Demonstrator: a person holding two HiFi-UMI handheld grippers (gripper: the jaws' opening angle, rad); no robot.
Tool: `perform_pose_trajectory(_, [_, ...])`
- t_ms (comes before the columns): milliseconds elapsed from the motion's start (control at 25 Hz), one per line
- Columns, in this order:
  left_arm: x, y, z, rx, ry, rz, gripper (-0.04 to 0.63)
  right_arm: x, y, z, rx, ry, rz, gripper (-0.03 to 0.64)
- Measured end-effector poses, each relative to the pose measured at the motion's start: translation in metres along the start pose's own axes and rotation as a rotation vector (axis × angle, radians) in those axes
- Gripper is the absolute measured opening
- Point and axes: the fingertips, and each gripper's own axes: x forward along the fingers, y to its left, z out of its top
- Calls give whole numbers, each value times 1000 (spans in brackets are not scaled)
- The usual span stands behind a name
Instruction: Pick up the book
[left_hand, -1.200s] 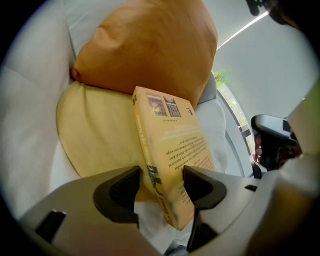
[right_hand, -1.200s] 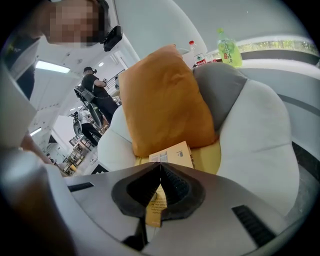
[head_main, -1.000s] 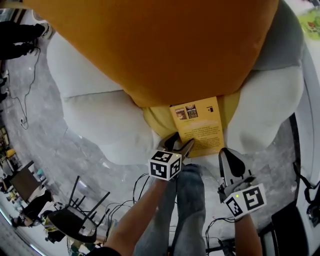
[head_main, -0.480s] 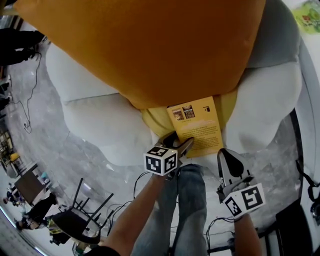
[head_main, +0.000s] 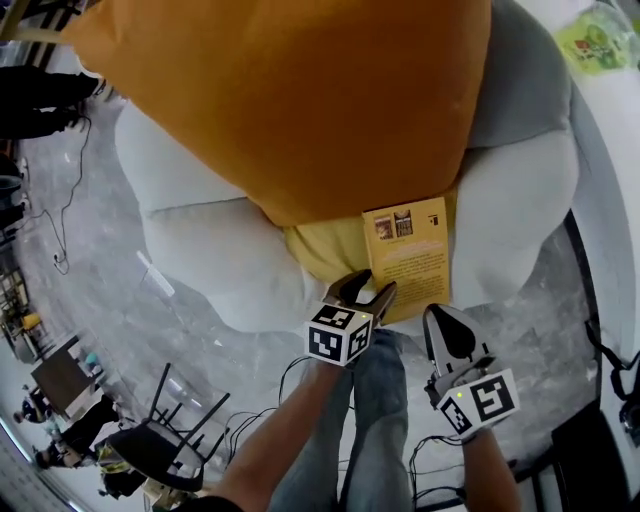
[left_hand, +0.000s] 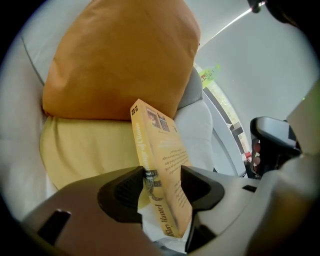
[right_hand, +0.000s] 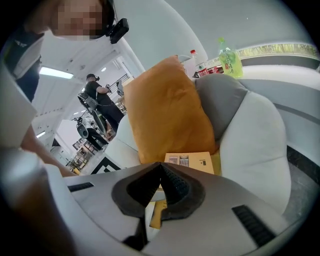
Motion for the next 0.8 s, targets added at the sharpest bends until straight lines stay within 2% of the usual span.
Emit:
perform_pose_trajectory(120, [-1, -12, 15, -27, -16, -25, 242, -9, -3, 19, 2, -31, -6, 14])
perform_pose_trajectory(240, [-4, -30, 28, -21, -50, -72, 242, -22, -8, 30, 15, -61, -22, 14])
perform_pose_trajectory(400, [-3, -54, 40, 49, -64, -118, 250, -39, -22, 35, 32, -89, -58, 14])
perform_pose_trajectory(520, [0, -65, 40, 6, -80, -152, 362, -51, -32, 34, 45, -103, -83, 14])
perform_pose_trajectory(680, [5, -55, 41, -25, -80, -128, 364, -57, -34, 32, 61, -120, -92, 14])
perform_pose_trajectory(800, [2, -59, 46, 12, -82, -132, 348, -55, -33, 24, 65, -109, -97, 14])
